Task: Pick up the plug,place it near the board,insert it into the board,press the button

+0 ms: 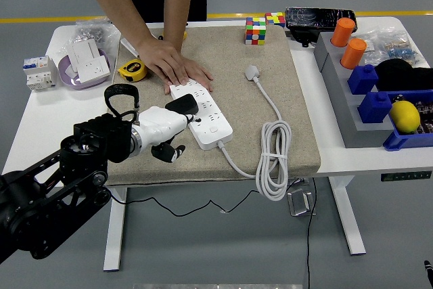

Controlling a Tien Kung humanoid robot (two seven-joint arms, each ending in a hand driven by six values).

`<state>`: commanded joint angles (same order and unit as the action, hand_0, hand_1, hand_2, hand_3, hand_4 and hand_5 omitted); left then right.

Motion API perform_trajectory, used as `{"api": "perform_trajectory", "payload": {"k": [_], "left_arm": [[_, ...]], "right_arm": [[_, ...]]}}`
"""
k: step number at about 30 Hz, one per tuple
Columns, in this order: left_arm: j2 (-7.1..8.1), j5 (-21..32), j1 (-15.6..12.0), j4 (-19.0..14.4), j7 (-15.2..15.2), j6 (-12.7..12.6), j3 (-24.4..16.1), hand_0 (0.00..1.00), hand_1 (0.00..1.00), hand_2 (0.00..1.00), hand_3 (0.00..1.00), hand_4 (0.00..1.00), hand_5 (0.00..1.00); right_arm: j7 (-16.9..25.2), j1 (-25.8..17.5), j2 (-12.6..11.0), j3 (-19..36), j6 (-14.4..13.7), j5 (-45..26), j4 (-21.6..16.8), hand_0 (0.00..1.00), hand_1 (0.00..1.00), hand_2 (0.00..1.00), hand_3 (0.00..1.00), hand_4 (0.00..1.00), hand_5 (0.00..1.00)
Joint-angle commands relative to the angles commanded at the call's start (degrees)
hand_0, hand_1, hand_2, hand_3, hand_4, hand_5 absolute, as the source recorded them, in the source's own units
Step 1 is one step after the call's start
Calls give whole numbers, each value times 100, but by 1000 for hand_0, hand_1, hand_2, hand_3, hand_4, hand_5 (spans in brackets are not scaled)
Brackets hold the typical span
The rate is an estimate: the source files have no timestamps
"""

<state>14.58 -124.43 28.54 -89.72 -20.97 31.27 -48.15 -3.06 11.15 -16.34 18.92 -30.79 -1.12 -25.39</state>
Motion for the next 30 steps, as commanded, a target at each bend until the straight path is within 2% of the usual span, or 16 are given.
{"api": "perform_trajectory", "payload": {"k": [6, 11, 14, 20, 30], "left_arm": [[-165, 208, 443, 680, 239, -242, 597, 145, 46, 171, 971, 485, 108], [-327, 191, 651, 1174, 367, -465, 741, 144, 45, 170, 968, 493, 89], [-398, 148, 741, 1356, 417, -550, 741, 144, 45, 170, 968, 493, 89], [-429, 108, 821, 1614, 491, -665, 753, 142, 44, 169, 962, 495, 84], [-419, 65, 839, 1706, 548, -722, 808, 141, 43, 167, 949, 500, 62]], "right_arm": [[1, 47, -14, -55, -2, 0, -5, 949, 885, 830, 847, 998, 998], [-1, 65, -18, -80, -2, -2, -9, 949, 886, 830, 847, 998, 998], [-4, 51, -24, -102, -1, -17, -3, 949, 886, 830, 847, 998, 998], [-2, 53, -30, -90, -2, -6, -6, 949, 886, 830, 847, 998, 998], [2, 68, -26, -56, -6, 22, -16, 949, 886, 830, 846, 998, 998]]}}
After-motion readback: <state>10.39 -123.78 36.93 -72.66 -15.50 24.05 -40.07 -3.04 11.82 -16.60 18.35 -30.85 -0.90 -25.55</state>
